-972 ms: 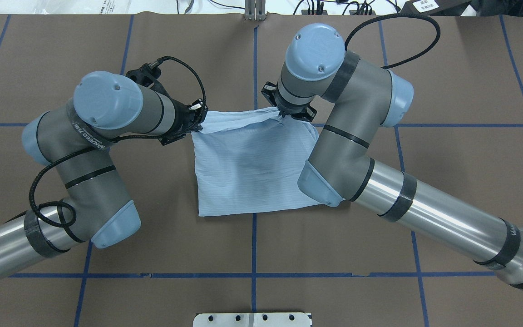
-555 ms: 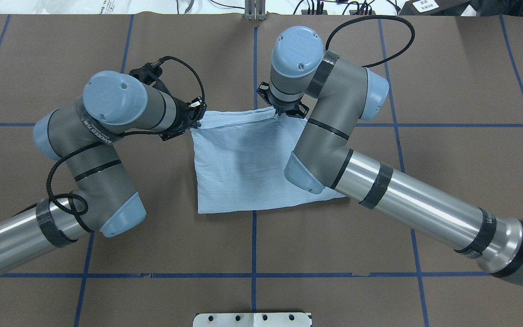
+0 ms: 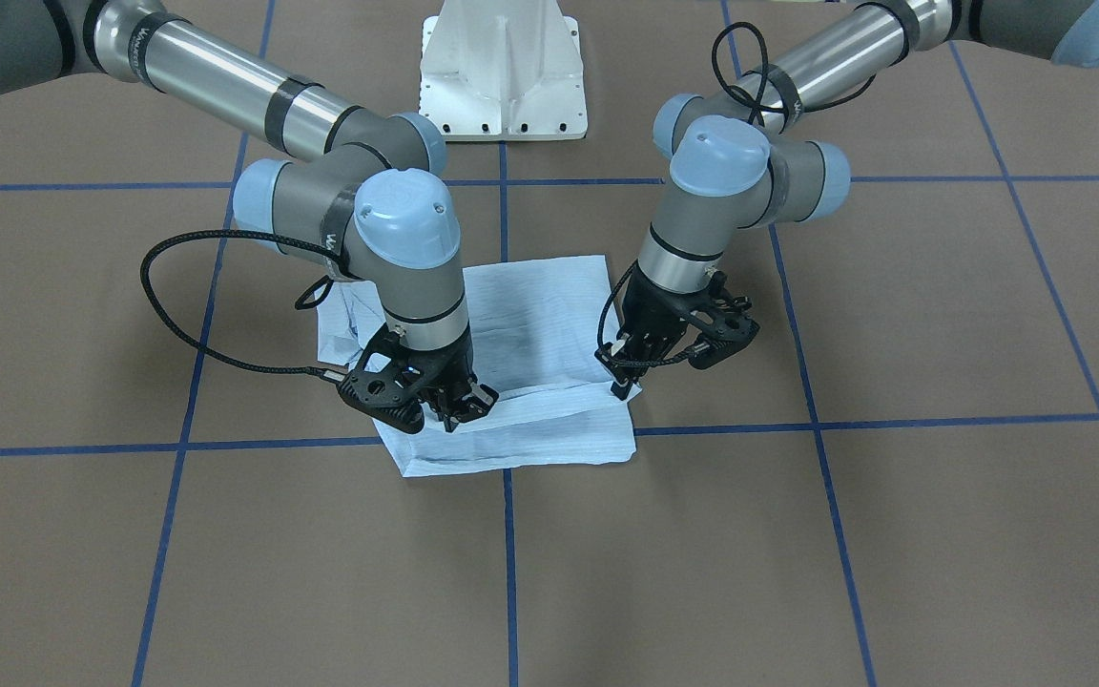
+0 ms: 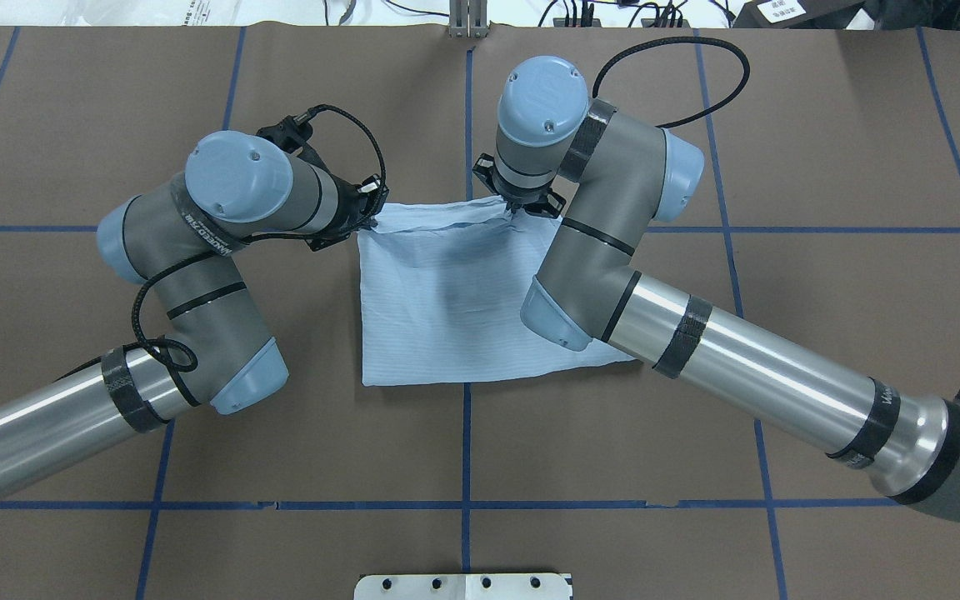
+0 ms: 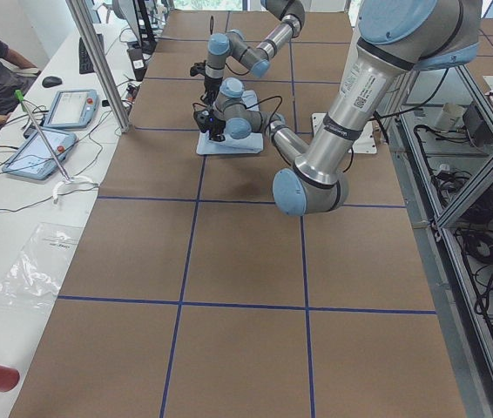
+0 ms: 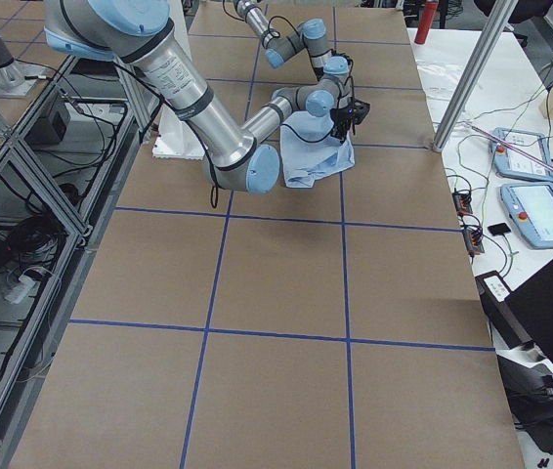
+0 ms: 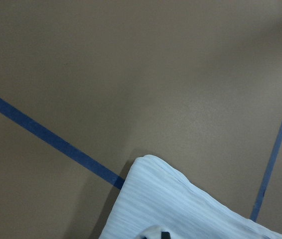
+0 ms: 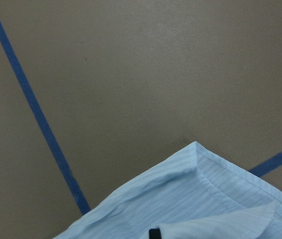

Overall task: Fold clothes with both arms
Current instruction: 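Carry the near edge over the shirt to its far end with both grippers, then open the left gripper and raise it away while the right gripper holds the edge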

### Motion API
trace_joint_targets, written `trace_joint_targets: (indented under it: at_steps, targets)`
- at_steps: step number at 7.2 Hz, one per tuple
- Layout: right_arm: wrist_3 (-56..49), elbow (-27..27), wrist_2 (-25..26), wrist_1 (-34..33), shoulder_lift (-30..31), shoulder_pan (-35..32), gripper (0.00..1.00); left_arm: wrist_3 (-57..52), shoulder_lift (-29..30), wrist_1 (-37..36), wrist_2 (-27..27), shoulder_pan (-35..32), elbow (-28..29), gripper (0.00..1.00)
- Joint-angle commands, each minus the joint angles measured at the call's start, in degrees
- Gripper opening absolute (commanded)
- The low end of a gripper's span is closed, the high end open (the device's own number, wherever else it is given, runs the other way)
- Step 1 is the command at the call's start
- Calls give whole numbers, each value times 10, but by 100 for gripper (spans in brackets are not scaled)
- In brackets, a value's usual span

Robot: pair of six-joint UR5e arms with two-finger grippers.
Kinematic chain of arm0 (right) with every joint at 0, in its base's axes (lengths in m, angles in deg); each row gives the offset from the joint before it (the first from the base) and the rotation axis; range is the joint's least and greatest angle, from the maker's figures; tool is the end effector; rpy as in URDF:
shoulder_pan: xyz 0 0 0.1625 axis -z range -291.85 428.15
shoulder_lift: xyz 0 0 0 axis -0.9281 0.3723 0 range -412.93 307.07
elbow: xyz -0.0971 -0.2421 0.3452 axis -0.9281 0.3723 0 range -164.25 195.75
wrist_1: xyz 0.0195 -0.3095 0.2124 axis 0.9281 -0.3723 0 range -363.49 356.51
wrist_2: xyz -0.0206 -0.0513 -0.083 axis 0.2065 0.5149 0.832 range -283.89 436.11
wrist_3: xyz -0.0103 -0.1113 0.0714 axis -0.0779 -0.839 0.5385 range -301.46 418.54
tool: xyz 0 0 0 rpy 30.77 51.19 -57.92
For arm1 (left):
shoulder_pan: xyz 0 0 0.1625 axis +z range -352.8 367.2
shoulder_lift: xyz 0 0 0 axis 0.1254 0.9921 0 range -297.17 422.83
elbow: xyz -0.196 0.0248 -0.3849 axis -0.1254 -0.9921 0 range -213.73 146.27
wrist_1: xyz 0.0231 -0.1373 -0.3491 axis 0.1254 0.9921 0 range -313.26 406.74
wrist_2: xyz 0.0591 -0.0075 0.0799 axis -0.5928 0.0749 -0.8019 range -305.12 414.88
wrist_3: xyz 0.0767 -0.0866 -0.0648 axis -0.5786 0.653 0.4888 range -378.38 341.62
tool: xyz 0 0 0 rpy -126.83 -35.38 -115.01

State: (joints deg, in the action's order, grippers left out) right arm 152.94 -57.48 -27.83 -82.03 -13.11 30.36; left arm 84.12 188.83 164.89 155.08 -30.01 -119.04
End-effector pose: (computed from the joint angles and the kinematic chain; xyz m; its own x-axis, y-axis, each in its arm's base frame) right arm -0.5600 -0.5624 0.2669 0.5232 0.4998 0.6903 -0.5019 0.8353 -0.2244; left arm 0.5050 -0.5214 0.3104 0.2927 -0.4897 -0.8213 0.5502 0.7887 -0.2742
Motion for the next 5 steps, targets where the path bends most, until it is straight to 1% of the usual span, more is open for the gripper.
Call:
trace_joint_targets:
  at_steps: [1,2,3,5]
  targets:
    - [-1,12,3,8,0,-1,98,5,2,2,-1,-3,7,8]
    - [2,14,2,31,-4,-4,100,4,6,2,-3,-4,8,99]
    - [2,14,0,34,-4,-8,100,6,12,2,-3,-10,8,100]
    - [3,14,-3,34,-6,-12,100,-4,12,-5,1,-43,10,100]
